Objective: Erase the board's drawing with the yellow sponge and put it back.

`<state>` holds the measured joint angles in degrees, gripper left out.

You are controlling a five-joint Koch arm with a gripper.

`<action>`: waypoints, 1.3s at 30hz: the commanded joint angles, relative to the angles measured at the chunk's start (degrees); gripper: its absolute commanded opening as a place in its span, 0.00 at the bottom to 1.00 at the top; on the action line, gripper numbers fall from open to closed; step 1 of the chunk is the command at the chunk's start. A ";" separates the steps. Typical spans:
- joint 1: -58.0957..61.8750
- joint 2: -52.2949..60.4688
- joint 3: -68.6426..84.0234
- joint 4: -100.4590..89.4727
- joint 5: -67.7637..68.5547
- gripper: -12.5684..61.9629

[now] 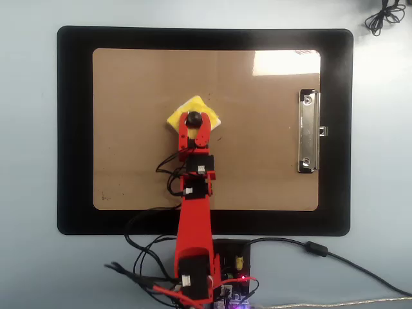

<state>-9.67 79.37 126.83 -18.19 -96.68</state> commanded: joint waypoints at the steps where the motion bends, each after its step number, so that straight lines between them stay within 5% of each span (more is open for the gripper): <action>1: 0.44 -7.12 -5.71 -0.53 -1.23 0.06; 5: 1.41 -1.49 1.49 -0.44 -1.14 0.06; 12: 1.14 34.28 34.80 0.35 -0.97 0.06; 15: 0.70 30.50 30.94 0.18 -0.97 0.06; 22: -0.44 -1.58 1.93 -0.53 -1.14 0.06; 25: -0.62 0.35 4.48 -0.53 -1.14 0.06; 32: -2.46 31.38 31.73 0.18 -0.97 0.06; 35: -5.01 27.25 29.88 -0.53 -1.05 0.06; 39: -5.36 6.94 11.16 -0.53 -1.14 0.06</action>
<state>-14.33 91.93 140.45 -18.02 -96.68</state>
